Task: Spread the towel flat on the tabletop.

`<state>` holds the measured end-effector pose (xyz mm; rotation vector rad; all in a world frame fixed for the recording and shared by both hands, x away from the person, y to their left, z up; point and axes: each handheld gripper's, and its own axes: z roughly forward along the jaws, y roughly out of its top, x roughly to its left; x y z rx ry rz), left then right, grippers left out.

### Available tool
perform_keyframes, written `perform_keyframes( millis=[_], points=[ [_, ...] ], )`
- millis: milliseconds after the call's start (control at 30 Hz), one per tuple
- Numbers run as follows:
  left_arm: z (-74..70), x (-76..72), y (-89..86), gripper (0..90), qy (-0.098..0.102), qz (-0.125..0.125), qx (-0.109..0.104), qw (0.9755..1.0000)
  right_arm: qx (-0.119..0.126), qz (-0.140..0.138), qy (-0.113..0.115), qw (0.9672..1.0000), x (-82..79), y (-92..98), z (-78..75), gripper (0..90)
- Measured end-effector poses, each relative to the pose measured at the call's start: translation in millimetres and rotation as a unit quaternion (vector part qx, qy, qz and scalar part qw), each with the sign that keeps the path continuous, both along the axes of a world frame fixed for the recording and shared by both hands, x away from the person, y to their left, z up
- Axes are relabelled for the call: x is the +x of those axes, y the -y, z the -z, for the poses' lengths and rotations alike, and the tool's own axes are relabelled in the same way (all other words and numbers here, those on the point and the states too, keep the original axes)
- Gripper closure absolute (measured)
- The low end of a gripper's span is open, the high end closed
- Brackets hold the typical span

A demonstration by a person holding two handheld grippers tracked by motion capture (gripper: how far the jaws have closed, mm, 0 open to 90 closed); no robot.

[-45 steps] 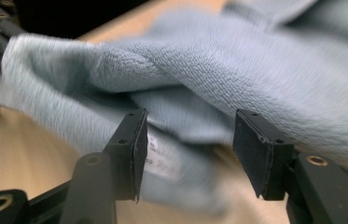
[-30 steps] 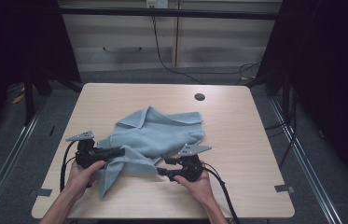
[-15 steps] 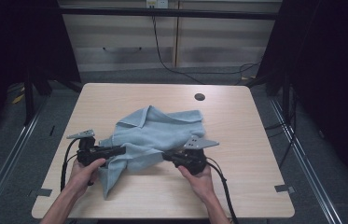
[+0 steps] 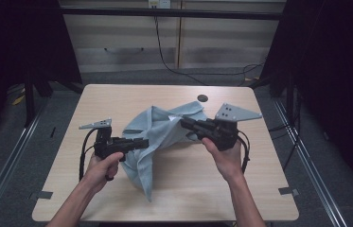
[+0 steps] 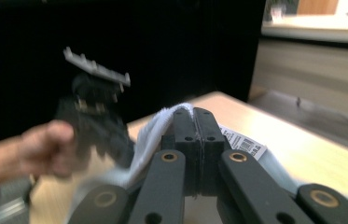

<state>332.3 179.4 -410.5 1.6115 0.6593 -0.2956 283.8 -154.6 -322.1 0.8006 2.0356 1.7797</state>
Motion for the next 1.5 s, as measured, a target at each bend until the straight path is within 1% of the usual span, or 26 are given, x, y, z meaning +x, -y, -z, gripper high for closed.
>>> perform_keyframes(
  millis=[33,67,133,167,233,300,367,467,533,567,700,767,833,900,933,1067,1100,1133,1233,1300,1333,1367,1400,1433,1467,1500],
  points=[
    [-2.7,-1.0,0.5,73.5,0.013,-0.012,0.017,0.9997,-0.005,0.008,0.0,1.0,8.7,-2.0,-3.9,89.2],
    [-4.2,-1.8,-0.2,73.5,0.032,-0.024,0.034,0.9986,-0.005,0.008,0.0,1.0,8.7,-2.0,-3.9,89.2],
    [-5.6,-5.9,-3.4,65.9,0.055,-0.05,0.06,0.9954,-0.002,0.012,-0.017,0.9998,22.4,-4.7,3.2,89.2],
    [-5.1,-7.9,-6.2,61.9,0.055,-0.05,0.058,0.9955,-0.006,0.017,-0.025,0.9995,28.8,-6.9,8.4,89.2],
    [-3.9,-14.4,-12.0,53.6,0.065,-0.065,0.071,0.9933,-0.012,0.022,-0.043,0.9988,42.5,-13.7,21.6,89.2],
    [0.5,-22.7,-16.4,50.1,0.07,-0.067,0.083,0.9918,-0.017,0.026,-0.059,0.9978,52.0,-19.4,31.8,89.2],
    [9.9,-34.6,-16.4,46.5,0.068,-0.051,0.091,0.9922,-0.022,0.028,-0.076,0.9965,63.8,-27.0,44.6,89.2],
    [31.7,-57.6,-9.1,45.1,0.086,-0.012,0.133,0.9873,-0.034,0.038,-0.095,0.9942,75.7,-32.8,59.0,89.2],
    [49.4,-66.8,-1.9,46.6,0.076,0.021,0.147,0.986,-0.042,0.046,-0.108,0.9922,81.8,-33.3,69.0,89.2],
    [58.3,-70.3,3.9,47.7,0.069,0.041,0.162,0.9835,-0.043,0.055,-0.121,0.9902,86.2,-29.1,80.4,89.2],
    [76.3,-73.7,16.2,48.1,0.069,0.079,0.194,0.9755,-0.046,0.069,-0.136,0.9873,87.9,-20.1,93.4,89.2],
    [82.0,-75.1,20.4,45.5,0.068,0.082,0.201,0.9737,-0.048,0.081,-0.147,0.9847,88.4,-11.2,103.4,89.2],
    [86.5,-76.3,26.2,43.6,0.079,0.091,0.221,0.9678,-0.051,0.094,-0.157,0.9818,88.6,-1.7,114.2,89.2],
    [89.6,-77.4,31.6,41.7,0.075,0.108,0.216,0.9676,-0.039,0.102,-0.168,0.9798,87.5,8.5,123.7,89.1],
    [90.4,-79.2,34.6,41.6,0.078,0.113,0.219,0.9661,-0.038,0.106,-0.17,0.9789,86.7,12.7,127.5,89.2],
    [95.9,-85.7,45.1,40.3,0.09,0.137,0.235,0.9581,-0.036,0.116,-0.178,0.9766,83.4,25.7,135.9,89.1],
    [96.2,-87.9,47.4,40.3,0.102,0.137,0.243,0.9548,-0.035,0.116,-0.177,0.9768,82.9,26.5,135.3,89.1],
    [95.9,-89.5,48.8,40.3,0.106,0.139,0.246,0.9534,-0.035,0.116,-0.177,0.9768,82.9,26.5,135.3,89.1],
    [95.7,-93.9,50.8,42.2,0.117,0.147,0.251,0.9495,-0.035,0.115,-0.172,0.9777,81.1,26.0,132.9,89.1],
    [95.4,-99.1,50.9,53.0,0.137,0.148,0.258,0.9449,-0.035,0.113,-0.171,0.9781,79.4,25.6,131.5,89.0],
    [95.1,-101.8,50.3,53.0,0.14,0.153,0.26,0.9433,-0.035,0.113,-0.171,0.9781,79.4,25.6,131.5,89.0],
    [95.2,-104.7,49.6,57.8,0.147,0.155,0.262,0.9411,-0.038,0.113,-0.17,0.9781,78.6,25.6,131.1,89.1],
    [95.2,-106.2,48.3,63.4,0.144,0.161,0.26,0.9411,-0.038,0.112,-0.169,0.9785,77.7,25.9,130.7,89.1],
    [95.1,-107.4,47.4,75.3,0.146,0.163,0.261,0.9404,-0.038,0.112,-0.166,0.979,75.1,26.8,129.7,89.0],
    [94.6,-109.8,47.3,82.2,0.151,0.155,0.268,0.9387,-0.038,0.112,-0.164,0.9794,73.8,27.5,129.3,89.1],
    [94.1,-109.0,47.2,82.2,0.147,0.153,0.271,0.9389,-0.038,0.112,-0.164,0.9794,73.8,27.5,129.3,89.1]
  ],
)
